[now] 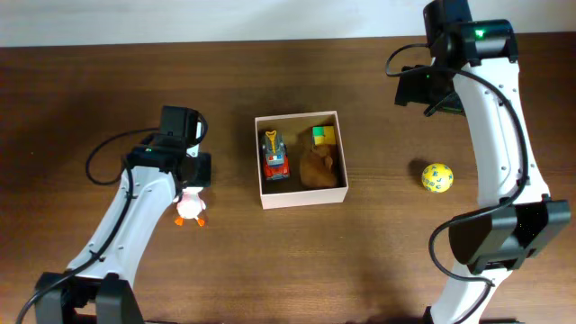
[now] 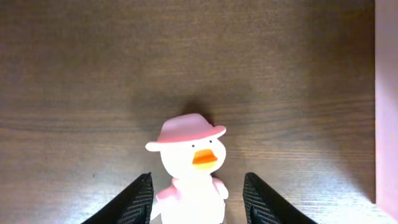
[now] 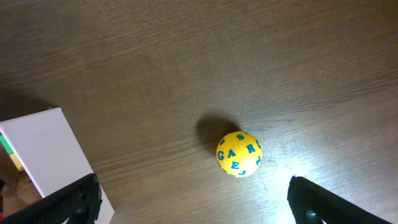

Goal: Pack container
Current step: 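Move the left gripper down over the white duck toy, then close the left gripper on the duck and lift it, then carry the duck right and lower it into the box front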

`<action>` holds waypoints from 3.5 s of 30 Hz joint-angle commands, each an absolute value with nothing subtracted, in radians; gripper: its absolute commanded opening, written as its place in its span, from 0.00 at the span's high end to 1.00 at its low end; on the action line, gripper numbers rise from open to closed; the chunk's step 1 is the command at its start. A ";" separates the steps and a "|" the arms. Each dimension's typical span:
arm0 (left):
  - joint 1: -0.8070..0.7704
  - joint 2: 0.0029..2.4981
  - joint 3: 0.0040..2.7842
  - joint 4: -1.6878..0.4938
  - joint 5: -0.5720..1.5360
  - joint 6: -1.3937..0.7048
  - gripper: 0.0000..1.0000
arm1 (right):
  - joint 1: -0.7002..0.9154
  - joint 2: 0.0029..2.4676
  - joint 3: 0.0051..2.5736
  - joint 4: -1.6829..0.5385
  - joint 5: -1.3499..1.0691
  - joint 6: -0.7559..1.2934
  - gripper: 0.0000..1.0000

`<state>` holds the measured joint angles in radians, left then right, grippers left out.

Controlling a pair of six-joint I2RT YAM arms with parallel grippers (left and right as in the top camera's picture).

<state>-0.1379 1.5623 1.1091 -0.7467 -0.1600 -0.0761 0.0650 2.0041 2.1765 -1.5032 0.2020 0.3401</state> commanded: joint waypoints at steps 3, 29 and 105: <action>-0.134 1.563 1.083 -0.723 -0.157 -0.047 0.50 | 0.065 1.988 2.192 -1.504 0.218 0.345 0.01; -0.056 1.670 1.053 -0.747 -0.093 -0.118 0.05 | 0.065 1.988 2.192 -1.504 0.218 0.345 0.01; -0.198 1.435 1.338 -0.812 0.144 0.094 0.91 | 0.065 1.988 2.192 -1.504 0.218 0.345 0.01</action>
